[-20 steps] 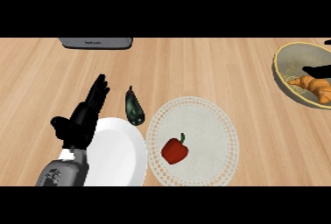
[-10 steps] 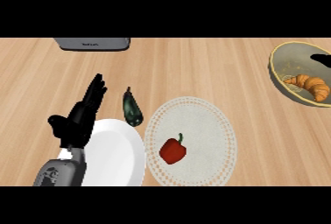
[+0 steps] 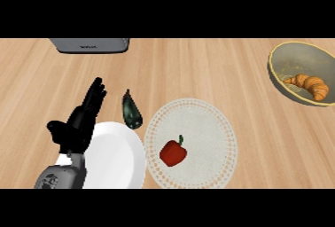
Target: Pick the croissant from the placemat and place it in the bowl
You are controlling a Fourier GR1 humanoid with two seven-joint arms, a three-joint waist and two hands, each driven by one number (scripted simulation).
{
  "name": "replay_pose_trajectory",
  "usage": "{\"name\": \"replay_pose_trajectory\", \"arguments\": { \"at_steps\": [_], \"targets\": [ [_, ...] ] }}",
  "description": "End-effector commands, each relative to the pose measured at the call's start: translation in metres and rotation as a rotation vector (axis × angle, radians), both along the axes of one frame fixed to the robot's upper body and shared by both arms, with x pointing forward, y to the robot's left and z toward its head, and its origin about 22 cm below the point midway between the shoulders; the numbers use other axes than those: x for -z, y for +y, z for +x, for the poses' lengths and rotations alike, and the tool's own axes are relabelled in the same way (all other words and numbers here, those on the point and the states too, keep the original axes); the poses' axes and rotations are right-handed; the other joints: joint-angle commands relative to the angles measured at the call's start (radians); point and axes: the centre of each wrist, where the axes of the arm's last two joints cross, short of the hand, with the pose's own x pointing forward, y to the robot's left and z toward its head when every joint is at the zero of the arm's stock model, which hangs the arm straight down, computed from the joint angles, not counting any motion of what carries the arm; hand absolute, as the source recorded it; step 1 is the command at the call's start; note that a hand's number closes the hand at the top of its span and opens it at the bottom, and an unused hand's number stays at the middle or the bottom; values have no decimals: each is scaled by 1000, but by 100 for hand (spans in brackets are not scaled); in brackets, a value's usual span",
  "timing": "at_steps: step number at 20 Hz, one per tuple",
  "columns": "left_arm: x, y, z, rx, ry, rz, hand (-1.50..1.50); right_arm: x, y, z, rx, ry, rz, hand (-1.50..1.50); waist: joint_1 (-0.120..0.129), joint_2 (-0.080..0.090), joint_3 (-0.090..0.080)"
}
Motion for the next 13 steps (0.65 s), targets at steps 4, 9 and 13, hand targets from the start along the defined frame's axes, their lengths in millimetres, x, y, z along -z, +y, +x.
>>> {"name": "replay_pose_trajectory", "arguments": {
  "at_steps": [4, 9, 13],
  "targets": [
    [7, 27, 9, -20, -1, -1, 0, -1, -34, -43, -88, -45, 61, -150, -3, 2, 0],
    [3, 4, -1, 6, 1, 17, 0, 14, -27, -72, -118, -25, 81, -150, 1, 2, 0],
    [-3, 1, -6, 13, 0, 0, 0, 37, -18, -89, -144, -10, 80, -150, 4, 2, 0]
  ]
}}
